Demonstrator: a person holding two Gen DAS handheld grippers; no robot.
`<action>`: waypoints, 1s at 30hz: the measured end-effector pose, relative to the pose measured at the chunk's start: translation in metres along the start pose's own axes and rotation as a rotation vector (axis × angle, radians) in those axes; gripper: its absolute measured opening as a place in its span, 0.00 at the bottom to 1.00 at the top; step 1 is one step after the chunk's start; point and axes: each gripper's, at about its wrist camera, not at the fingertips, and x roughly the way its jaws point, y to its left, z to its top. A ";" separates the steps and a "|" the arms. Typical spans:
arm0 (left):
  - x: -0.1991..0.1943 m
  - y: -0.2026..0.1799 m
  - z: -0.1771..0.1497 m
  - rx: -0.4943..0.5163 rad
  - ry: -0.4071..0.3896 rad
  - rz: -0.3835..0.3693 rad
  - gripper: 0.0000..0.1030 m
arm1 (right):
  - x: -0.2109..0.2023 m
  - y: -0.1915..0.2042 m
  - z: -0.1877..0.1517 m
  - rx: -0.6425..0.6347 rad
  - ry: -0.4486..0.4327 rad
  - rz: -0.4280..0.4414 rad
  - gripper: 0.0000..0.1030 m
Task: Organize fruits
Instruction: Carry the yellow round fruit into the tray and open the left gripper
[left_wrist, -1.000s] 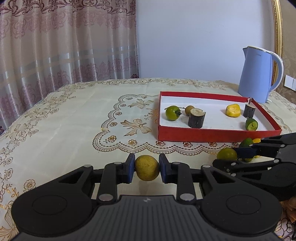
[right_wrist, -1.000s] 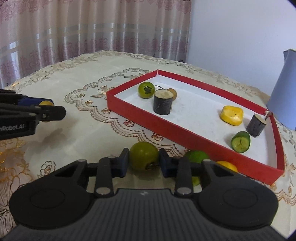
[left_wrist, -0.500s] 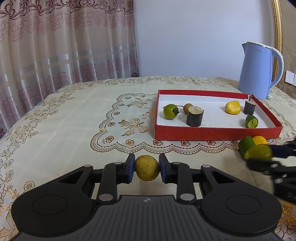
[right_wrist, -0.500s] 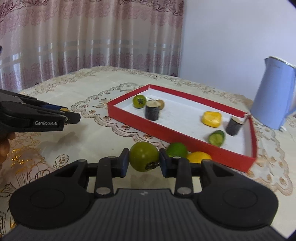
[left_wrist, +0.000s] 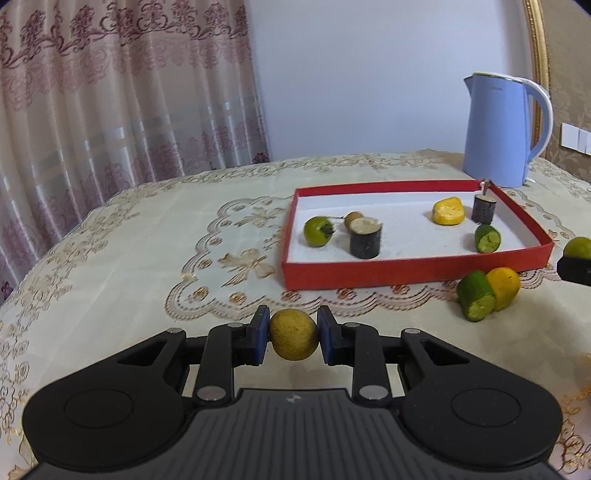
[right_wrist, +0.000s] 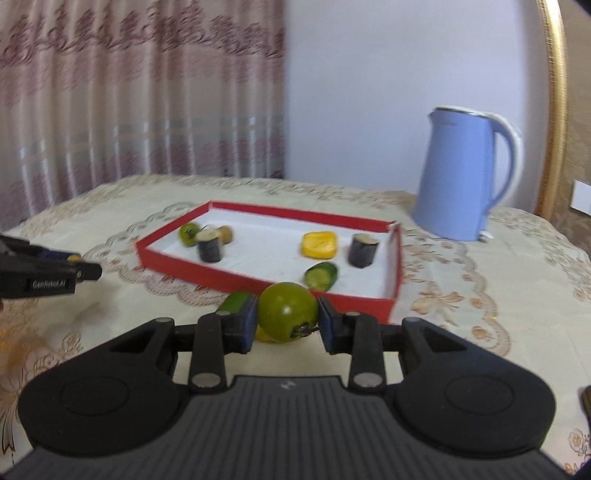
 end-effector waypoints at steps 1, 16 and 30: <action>0.000 -0.003 0.003 0.007 -0.005 -0.002 0.26 | -0.001 -0.002 0.001 0.008 -0.008 -0.003 0.31; 0.029 -0.041 0.061 0.086 -0.059 0.018 0.26 | -0.005 -0.013 0.002 0.047 -0.039 0.015 0.31; 0.072 -0.072 0.095 0.149 -0.050 0.037 0.26 | -0.004 -0.026 0.005 0.067 -0.046 0.002 0.31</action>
